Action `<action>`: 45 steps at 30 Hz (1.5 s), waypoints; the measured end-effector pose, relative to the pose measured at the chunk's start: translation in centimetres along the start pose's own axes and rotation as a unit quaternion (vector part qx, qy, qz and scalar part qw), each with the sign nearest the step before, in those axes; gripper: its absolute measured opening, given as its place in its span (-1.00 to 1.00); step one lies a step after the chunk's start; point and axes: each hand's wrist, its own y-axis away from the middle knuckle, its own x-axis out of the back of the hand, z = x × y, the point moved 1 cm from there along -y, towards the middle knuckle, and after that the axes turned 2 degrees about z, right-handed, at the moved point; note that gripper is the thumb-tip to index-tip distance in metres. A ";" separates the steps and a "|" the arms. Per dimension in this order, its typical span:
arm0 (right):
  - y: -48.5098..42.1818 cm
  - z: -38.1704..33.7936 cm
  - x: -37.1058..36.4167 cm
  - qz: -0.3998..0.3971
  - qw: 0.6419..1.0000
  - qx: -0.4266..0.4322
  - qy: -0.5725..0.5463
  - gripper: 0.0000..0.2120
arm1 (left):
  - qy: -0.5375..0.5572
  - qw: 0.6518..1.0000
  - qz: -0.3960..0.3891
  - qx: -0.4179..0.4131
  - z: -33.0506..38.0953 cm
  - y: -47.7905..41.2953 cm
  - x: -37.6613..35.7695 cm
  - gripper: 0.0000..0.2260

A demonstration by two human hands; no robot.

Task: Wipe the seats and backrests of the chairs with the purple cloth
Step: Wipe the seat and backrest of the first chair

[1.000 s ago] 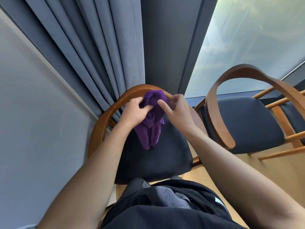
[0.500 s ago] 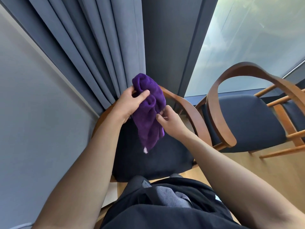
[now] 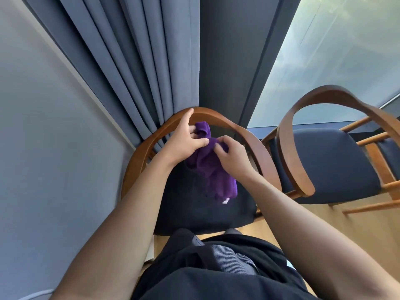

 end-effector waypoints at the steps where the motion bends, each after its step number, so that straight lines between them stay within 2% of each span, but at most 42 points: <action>1: -0.3 -0.1 0.1 0.017 0.999 -0.015 -0.026 -0.91 | 0.015 1.000 0.004 0.006 -0.2 0.2 0.0 -0.12; 3: -0.9 -0.3 0.3 0.037 0.996 -0.043 -0.069 -0.87 | 0.026 0.999 0.020 0.006 -0.5 0.5 -0.3 -0.13; 7: -2.0 -1.1 0.5 0.066 0.985 -0.096 -0.124 -0.83 | -0.078 0.987 0.138 0.018 -1.5 0.8 -0.9 -0.28; 9: -2.4 -1.6 0.6 0.075 0.983 -0.097 -0.139 -0.81 | -0.082 0.990 0.095 0.057 -1.7 1.1 -1.1 -0.36; 12: -2.5 -2.2 0.5 0.076 0.982 -0.085 -0.152 -0.82 | -0.096 0.993 0.025 0.066 -1.8 1.0 -1.4 -0.53; 15: -2.1 -2.4 0.4 0.072 0.979 -0.070 -0.175 -0.84 | -0.110 0.989 0.014 0.099 -1.0 0.7 -1.0 -0.47; 17: -2.0 -2.4 0.4 0.071 0.978 -0.065 -0.184 -0.86 | -0.092 0.993 0.020 0.069 -0.8 0.6 -0.7 -0.55; 21: -2.0 -2.5 0.8 0.067 0.979 -0.055 -0.183 -0.91 | -0.021 0.997 0.060 -0.049 -0.6 0.4 -0.5 -0.79; 25: -2.0 -2.2 1.5 0.051 0.986 -0.051 -0.148 -0.86 | -0.002 0.991 0.114 -0.071 -0.6 -0.1 -0.6 -0.88; 30: -2.4 -1.4 3.2 0.053 0.993 -0.067 -0.086 -0.77 | -0.002 0.980 0.193 -0.047 -1.2 -0.8 1.7 -0.88; 34: -2.7 -1.1 4.9 0.042 0.999 -0.025 -0.017 -0.75 | 0.008 0.971 0.235 -0.045 -1.2 -0.9 4.0 -0.94; 39: -3.6 -0.9 7.1 0.092 0.995 -0.031 0.023 -0.76 | 0.034 0.959 0.283 -0.007 -1.4 -0.4 5.9 -0.89; 42: -3.8 -1.0 7.2 0.109 0.993 -0.033 0.017 -0.75 | 0.009 0.961 0.277 -0.001 -1.1 0.0 5.8 -0.78; 45: -3.9 -0.7 7.3 0.089 0.994 -0.042 0.054 -0.70 | -0.058 0.953 0.298 0.015 -1.1 0.5 6.2 -0.82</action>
